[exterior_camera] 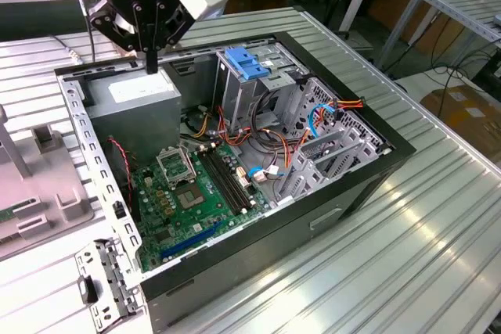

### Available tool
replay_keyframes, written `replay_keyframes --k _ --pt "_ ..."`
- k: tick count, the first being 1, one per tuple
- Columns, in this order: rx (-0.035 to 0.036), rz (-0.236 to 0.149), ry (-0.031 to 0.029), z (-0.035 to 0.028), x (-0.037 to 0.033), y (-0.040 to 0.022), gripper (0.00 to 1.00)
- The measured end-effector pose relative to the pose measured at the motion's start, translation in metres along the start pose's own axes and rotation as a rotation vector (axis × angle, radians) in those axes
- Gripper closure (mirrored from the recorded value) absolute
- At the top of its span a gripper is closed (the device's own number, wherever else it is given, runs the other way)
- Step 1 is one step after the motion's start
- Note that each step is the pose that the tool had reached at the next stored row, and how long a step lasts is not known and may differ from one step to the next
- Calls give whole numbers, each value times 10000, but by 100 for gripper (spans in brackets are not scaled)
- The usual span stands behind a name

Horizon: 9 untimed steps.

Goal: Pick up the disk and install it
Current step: 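Reach for the disk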

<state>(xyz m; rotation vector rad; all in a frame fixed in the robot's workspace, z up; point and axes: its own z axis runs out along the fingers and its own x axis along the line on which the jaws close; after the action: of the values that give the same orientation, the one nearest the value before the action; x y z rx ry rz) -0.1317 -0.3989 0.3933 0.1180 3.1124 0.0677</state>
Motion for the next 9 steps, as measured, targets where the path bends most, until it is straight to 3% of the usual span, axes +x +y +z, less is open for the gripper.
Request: replay_keyframes --k 9 --pt "0 0 0 -2 57 -5 89"
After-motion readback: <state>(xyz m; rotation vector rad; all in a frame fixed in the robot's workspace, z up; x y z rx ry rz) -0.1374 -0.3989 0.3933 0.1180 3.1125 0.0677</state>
